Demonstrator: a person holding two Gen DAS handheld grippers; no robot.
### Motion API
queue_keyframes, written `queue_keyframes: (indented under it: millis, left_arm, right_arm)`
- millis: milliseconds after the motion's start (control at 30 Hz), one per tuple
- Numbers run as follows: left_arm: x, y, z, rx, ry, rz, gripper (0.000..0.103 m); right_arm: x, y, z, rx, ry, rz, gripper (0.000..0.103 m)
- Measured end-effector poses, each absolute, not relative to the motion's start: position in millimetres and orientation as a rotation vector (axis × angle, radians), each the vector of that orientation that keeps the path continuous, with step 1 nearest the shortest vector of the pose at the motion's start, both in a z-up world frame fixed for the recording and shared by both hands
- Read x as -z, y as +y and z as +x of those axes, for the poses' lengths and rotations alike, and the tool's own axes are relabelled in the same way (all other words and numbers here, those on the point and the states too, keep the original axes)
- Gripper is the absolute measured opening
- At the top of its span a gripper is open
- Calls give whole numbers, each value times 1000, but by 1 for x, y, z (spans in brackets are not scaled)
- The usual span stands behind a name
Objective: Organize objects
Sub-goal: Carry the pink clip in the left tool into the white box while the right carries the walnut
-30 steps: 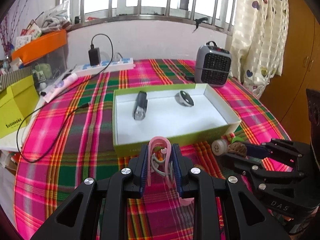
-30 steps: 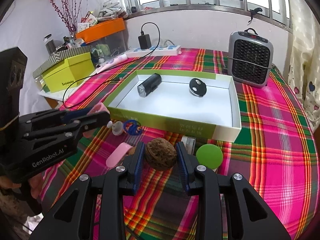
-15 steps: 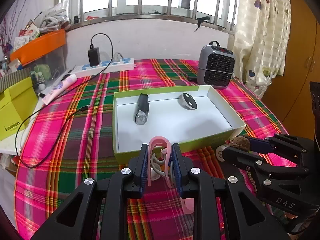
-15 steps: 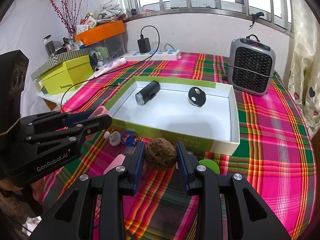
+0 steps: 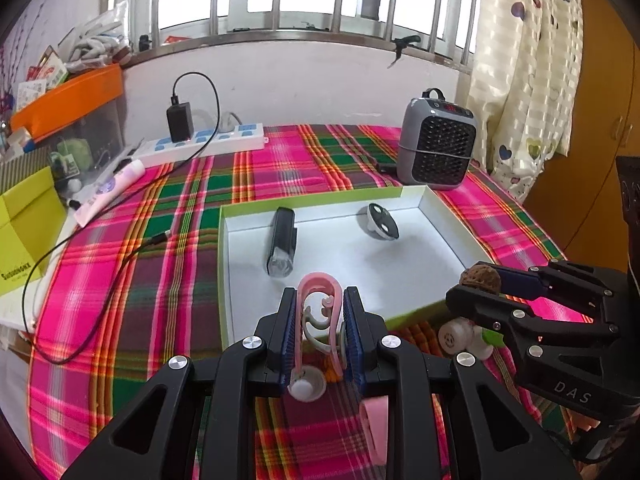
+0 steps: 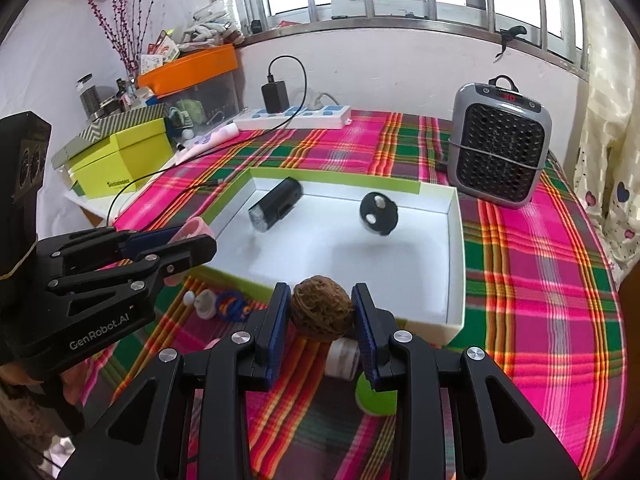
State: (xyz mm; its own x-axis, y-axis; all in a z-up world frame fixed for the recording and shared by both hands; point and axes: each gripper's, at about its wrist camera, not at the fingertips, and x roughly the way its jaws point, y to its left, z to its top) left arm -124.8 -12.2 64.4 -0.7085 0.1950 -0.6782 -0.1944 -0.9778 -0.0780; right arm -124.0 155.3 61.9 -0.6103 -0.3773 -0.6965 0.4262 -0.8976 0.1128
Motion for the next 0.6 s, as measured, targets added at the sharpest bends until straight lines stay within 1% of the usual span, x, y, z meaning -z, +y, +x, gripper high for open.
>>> queue_keyframes:
  millis: [433,600]
  left_arm:
    - [-58,-7,-161,-2692,-11,-1111,21]
    - [-55,-2,-176,-2678,4,-1136,21]
  right_arm:
    - [-61,163,-165,2503,111,1085,33]
    - [-61,165,-182,2516,158,1101,33]
